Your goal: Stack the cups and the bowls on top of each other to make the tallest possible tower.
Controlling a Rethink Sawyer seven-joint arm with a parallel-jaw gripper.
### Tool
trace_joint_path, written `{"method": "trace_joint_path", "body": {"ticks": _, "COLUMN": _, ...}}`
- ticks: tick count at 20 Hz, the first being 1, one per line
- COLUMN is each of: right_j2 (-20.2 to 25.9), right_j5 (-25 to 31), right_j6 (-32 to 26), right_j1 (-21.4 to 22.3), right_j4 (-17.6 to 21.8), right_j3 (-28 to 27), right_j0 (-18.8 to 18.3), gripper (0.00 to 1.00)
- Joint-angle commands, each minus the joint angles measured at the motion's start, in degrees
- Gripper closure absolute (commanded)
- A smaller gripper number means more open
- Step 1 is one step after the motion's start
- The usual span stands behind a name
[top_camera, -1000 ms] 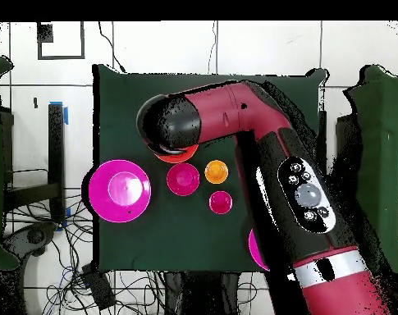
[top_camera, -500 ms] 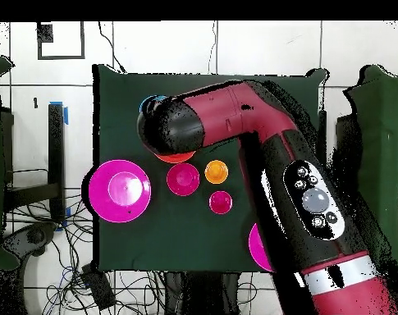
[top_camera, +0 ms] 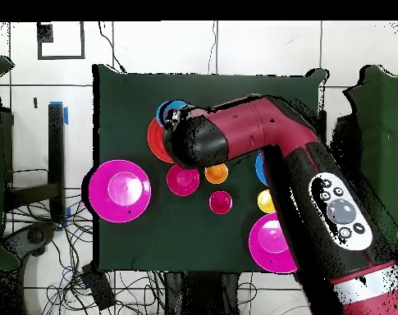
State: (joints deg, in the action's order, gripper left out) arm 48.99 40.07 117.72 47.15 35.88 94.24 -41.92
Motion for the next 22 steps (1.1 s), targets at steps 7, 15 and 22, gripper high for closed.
{"method": "trace_joint_path", "body": {"ticks": 7, "right_j2": 0.6, "right_j5": -10.0, "right_j6": -9.7, "right_j1": -0.3, "right_j4": 10.8, "right_j3": 8.8, "right_j0": 1.5, "gripper": 1.0}}
{"method": "trace_joint_path", "body": {"ticks": 15, "right_j2": -1.3, "right_j5": -11.5, "right_j6": -5.4, "right_j1": 0.1, "right_j4": 11.3, "right_j3": 6.7, "right_j0": 5.2, "gripper": 1.0}}
{"method": "trace_joint_path", "body": {"ticks": 22, "right_j2": -1.9, "right_j5": -17.0, "right_j6": -4.5, "right_j1": 0.2, "right_j4": 12.7, "right_j3": 7.9, "right_j0": 4.3, "gripper": 1.0}}
